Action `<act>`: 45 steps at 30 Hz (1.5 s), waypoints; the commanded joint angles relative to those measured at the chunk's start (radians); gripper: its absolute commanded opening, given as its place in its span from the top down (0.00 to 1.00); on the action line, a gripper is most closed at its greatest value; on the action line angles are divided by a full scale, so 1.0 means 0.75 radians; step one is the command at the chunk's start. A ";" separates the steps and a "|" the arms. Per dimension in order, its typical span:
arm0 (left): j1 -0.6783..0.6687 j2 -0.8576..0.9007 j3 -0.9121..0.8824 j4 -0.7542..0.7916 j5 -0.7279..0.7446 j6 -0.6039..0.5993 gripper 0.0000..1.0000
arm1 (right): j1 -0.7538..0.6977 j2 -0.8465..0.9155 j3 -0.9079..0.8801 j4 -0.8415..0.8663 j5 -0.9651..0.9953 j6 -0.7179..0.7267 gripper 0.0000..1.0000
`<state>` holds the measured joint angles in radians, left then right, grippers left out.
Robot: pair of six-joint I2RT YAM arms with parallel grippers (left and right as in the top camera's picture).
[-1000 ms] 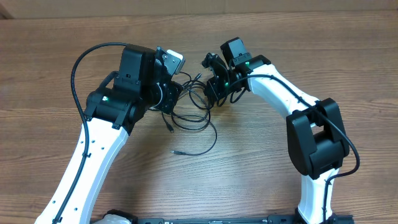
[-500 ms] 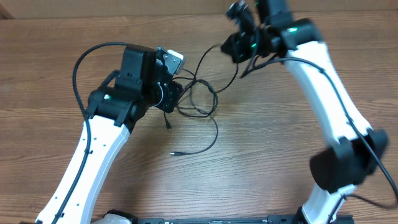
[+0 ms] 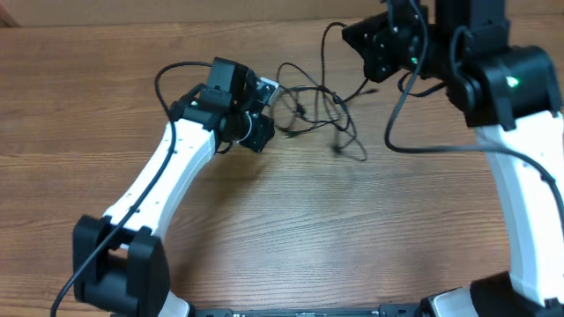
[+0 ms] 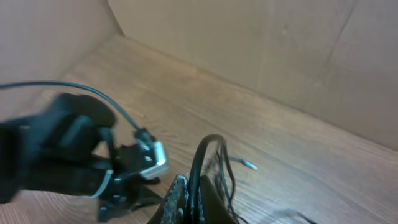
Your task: Untangle cables
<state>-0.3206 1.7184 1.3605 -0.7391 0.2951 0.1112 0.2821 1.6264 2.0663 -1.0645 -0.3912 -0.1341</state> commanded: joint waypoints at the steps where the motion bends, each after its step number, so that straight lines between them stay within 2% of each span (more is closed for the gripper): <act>1: -0.028 0.034 0.021 0.048 0.091 -0.030 0.63 | -0.004 -0.079 0.040 0.008 0.011 0.046 0.96; 5: -0.065 0.036 0.021 0.102 0.082 -0.028 0.61 | 0.007 -0.099 0.040 0.009 -0.022 0.098 0.96; 11: -0.125 0.036 0.021 0.230 0.082 -0.027 0.56 | 0.008 -0.099 0.040 0.031 -0.207 0.150 0.96; 21: -0.186 0.036 0.021 0.405 0.082 -0.028 0.50 | 0.089 -0.099 0.040 0.066 -0.220 0.220 0.96; 23: -0.192 0.036 0.021 0.426 0.081 -0.028 0.50 | 0.122 -0.099 0.040 0.089 -0.220 0.231 0.96; 25: -0.193 0.036 0.021 0.440 0.081 -0.028 0.59 | 0.151 -0.099 0.040 0.114 -0.209 0.235 0.96; 27: -0.193 0.037 0.021 0.441 0.082 -0.029 0.61 | 0.159 -0.099 0.040 0.124 -0.155 0.235 0.96; 33: -0.193 0.037 0.021 0.428 0.082 -0.028 0.50 | 0.155 -0.099 0.043 0.131 -0.111 0.250 0.96; 38: -0.193 0.037 0.021 0.423 0.081 -0.029 0.49 | 0.155 -0.099 0.055 0.125 -0.102 0.250 0.96; 41: -0.193 0.037 0.021 0.408 0.082 -0.109 0.45 | 0.155 -0.099 0.055 0.097 -0.043 0.250 0.96; 45: -0.180 0.035 0.021 0.380 0.083 -0.413 0.46 | 0.153 -0.099 0.054 0.037 0.113 0.222 0.96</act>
<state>-0.4587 1.7397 1.3605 -0.4427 0.3412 0.0063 0.3996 1.5723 2.0750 -1.0241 -0.4145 0.0486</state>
